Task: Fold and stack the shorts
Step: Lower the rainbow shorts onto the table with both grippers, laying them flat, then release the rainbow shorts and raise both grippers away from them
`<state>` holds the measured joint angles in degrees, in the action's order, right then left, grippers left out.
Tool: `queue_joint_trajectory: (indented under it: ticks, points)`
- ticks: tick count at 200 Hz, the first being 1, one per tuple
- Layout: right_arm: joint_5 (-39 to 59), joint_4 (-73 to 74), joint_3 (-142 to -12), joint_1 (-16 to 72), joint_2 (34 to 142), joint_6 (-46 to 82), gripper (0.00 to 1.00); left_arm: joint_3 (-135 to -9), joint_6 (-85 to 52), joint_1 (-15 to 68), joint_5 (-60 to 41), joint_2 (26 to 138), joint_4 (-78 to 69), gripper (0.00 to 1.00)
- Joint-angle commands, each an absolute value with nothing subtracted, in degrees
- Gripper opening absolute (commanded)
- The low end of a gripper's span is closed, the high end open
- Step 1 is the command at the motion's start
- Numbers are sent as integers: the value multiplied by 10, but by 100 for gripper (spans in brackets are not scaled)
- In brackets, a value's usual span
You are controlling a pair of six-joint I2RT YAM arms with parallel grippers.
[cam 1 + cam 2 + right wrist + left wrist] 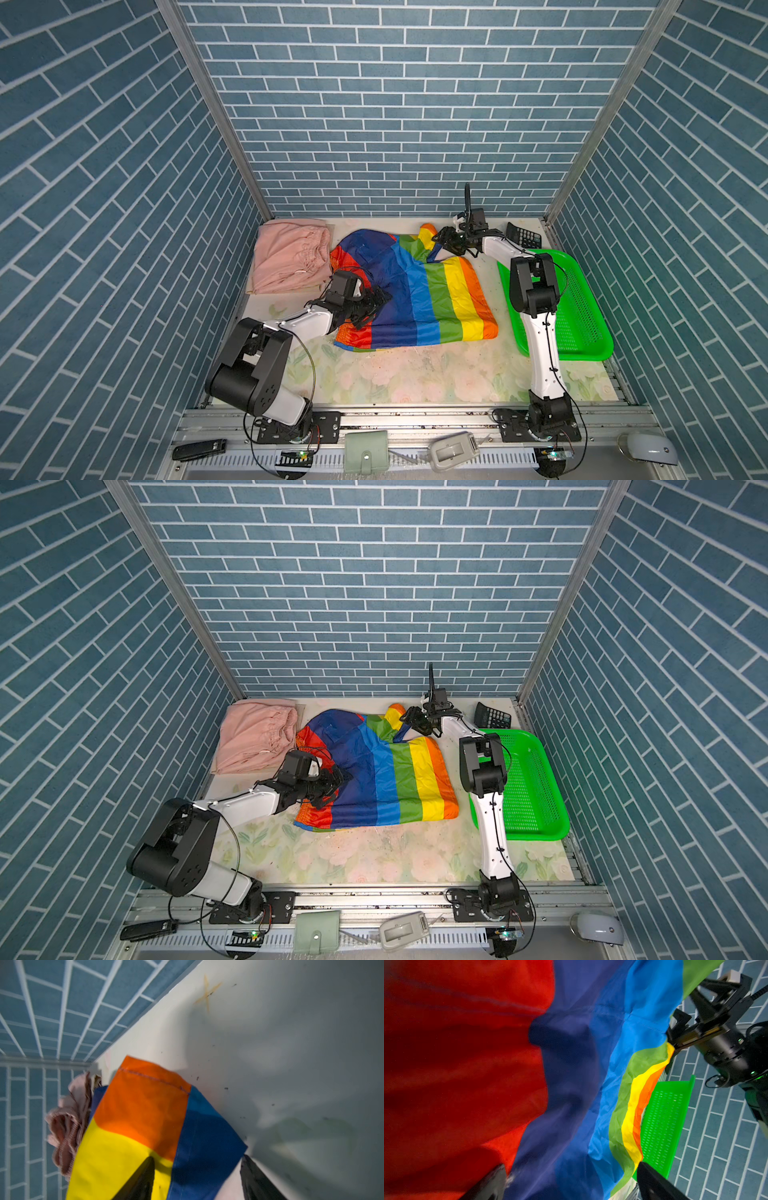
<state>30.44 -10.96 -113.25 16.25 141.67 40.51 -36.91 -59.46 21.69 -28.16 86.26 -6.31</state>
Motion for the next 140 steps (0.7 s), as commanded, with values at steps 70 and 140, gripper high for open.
queue_joint_trajectory:
  ticks: [70, 140]
  points:
    - [193, -140, -910, 147, 1126, 296, 0, -279, -601, 218, -286, 807, -62, 100]
    - [110, -228, -586, 170, 959, 253, 14, -276, -539, 142, -316, 724, 71, 100]
